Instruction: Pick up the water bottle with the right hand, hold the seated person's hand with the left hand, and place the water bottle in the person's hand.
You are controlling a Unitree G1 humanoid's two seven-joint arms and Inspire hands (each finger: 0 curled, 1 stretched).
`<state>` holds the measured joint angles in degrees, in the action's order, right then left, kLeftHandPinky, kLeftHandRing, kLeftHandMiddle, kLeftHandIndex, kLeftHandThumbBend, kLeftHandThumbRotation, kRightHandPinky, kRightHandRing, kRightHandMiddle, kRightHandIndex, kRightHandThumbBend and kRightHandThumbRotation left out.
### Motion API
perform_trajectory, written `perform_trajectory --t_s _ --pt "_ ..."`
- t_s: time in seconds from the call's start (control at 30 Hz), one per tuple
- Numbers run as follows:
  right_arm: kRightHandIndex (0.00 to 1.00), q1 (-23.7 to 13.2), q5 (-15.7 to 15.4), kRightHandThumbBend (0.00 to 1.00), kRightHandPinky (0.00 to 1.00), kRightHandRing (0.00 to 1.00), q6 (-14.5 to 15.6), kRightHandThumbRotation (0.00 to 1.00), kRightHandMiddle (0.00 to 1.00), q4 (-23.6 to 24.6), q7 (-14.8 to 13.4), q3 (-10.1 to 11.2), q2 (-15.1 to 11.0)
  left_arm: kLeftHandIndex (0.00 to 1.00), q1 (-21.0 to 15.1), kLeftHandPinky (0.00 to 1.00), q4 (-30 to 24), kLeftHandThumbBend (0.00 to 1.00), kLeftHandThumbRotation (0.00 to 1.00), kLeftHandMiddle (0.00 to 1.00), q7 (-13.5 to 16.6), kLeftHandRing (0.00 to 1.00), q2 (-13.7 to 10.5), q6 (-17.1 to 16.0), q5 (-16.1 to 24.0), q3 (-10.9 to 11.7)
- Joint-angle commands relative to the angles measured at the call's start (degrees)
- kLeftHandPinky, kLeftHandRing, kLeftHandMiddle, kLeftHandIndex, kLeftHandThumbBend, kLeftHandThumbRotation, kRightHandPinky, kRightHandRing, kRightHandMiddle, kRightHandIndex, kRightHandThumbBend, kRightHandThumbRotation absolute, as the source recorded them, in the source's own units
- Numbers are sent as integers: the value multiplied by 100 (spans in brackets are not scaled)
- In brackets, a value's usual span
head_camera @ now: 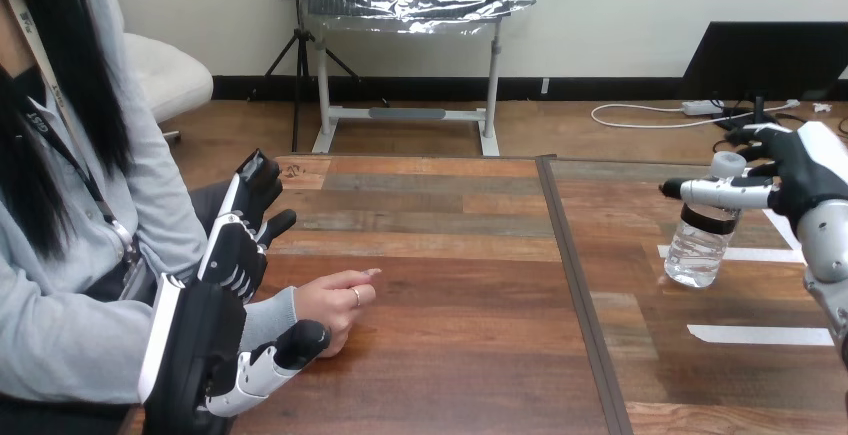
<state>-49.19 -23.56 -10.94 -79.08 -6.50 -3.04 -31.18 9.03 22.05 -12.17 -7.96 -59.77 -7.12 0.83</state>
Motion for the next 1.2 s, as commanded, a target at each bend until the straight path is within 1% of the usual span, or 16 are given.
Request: perform_trajectory --t_s 0.0,0.07,0.27,0.37,0.47,0.6,0.77,1.0,1.1,1.17 --pt "81 -126 35 93 70 79 -30 30 81 70 -22 3 94 97 -189 88 -311 100 68 99 -15 96 29 -61 -90 6" --pt "81 -111 19 93 70 78 -43 29 80 68 -36 -15 99 97 -199 88 -294 100 68 99 -26 96 32 -103 -89 9" --pt "80 -97 26 95 68 76 -15 24 78 68 -24 -16 121 96 -155 88 -366 100 68 99 -21 95 27 -44 -84 10" --pt "80 -97 65 96 68 75 19 23 78 63 33 18 127 96 -162 87 -353 100 68 99 -44 95 27 -90 -119 -4" --pt "80 -94 50 96 68 75 7 21 78 69 29 -6 134 96 -152 87 -356 100 68 99 -58 95 22 -82 -149 -2" --pt "80 -86 68 95 69 75 28 19 78 67 67 8 143 96 -126 87 -405 100 69 99 -31 95 38 -72 -106 23" --pt "80 -74 72 95 70 76 28 16 78 69 53 7 154 95 -110 86 -412 100 69 98 -20 94 46 -98 -97 42" --pt "80 -60 105 93 71 76 26 11 79 68 103 36 164 95 -108 85 -418 100 68 98 -86 94 30 -126 -217 8" --pt "80 -52 91 92 70 76 21 9 78 69 81 19 163 95 -107 85 -418 100 68 97 -91 94 32 -126 -209 19" --pt "79 -44 93 91 70 76 10 5 79 68 83 20 159 94 -100 85 -432 100 67 97 -101 93 30 -108 -236 14"
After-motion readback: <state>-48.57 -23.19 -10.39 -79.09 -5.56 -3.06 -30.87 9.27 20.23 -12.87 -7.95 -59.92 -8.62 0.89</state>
